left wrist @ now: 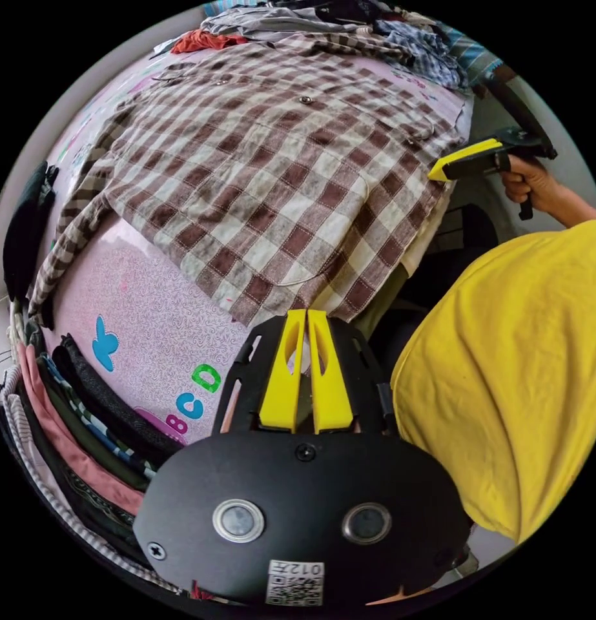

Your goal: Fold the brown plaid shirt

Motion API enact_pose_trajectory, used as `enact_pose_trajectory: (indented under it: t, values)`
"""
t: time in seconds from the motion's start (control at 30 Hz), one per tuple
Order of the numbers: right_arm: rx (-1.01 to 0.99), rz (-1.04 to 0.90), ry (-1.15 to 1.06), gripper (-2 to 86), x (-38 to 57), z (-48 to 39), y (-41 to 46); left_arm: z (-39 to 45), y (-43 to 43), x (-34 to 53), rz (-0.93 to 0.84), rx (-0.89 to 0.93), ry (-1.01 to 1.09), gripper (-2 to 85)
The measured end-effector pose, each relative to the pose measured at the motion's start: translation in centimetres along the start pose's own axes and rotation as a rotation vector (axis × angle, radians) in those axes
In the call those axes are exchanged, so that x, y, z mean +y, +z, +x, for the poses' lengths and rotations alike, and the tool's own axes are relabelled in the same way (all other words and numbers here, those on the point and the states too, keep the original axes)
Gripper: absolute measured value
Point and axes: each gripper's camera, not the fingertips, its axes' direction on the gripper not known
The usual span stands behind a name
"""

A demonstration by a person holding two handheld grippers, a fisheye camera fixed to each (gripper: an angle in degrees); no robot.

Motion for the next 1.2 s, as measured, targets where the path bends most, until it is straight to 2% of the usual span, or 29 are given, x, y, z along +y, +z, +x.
enact_pose_trajectory:
  t: [0.2,0.3,0.37,0.43,0.5,0.57,0.6,0.67,0.77,0.83,0.9,1.03,1.2]
  values:
    - [-0.149,0.000,0.042,0.9,0.2,2.8,-2.6,-3.2,-1.2,1.9,0.062,0.107,-0.039,0.2]
    - [-0.354,0.022,0.124,0.9,0.6,4.7,-4.8,-4.6,-2.4,2.7,0.086,0.169,-0.046,0.2]
    - [-0.586,0.087,0.204,0.8,1.3,6.6,-6.7,-5.9,-3.2,3.2,0.104,0.227,-0.058,0.2]
    - [-0.664,0.111,0.238,0.8,1.7,7.7,-7.3,-8.4,-2.8,4.1,0.129,0.371,-0.110,0.3]
    - [-0.577,0.052,0.275,0.8,1.9,8.7,-6.3,-10.5,-0.4,4.6,0.077,0.476,-0.189,0.4]
    - [-0.452,-0.034,0.311,0.8,2.0,9.8,-4.2,-11.7,2.1,5.0,0.021,0.497,-0.247,0.5]
    - [-0.453,-0.041,0.311,0.8,2.0,9.9,-3.9,-12.0,3.3,5.3,-0.018,0.493,-0.284,0.5]
    - [-0.447,-0.039,0.282,0.8,2.0,9.7,-4.1,-11.9,3.1,5.7,0.001,0.463,-0.299,0.6]
    - [-0.403,-0.046,0.243,0.8,1.7,9.6,-4.6,-10.8,1.0,6.6,0.124,0.393,-0.262,0.8]
    - [-0.408,-0.056,0.241,0.8,1.6,10.0,-4.8,-10.1,-0.5,7.5,0.196,0.276,-0.324,1.4]
    - [-0.393,-0.067,0.225,0.8,1.4,10.1,-5.1,-8.4,-1.6,7.3,0.222,0.162,-0.283,1.9]
    - [-0.372,-0.082,0.172,0.8,1.1,9.9,-6.0,-3.4,-0.7,3.7,0.096,-0.032,-0.092,2.4]
    - [-0.379,-0.091,0.155,0.8,0.9,10.0,-6.8,-1.4,2.1,-0.1,-0.043,-0.170,-0.037,0.7]
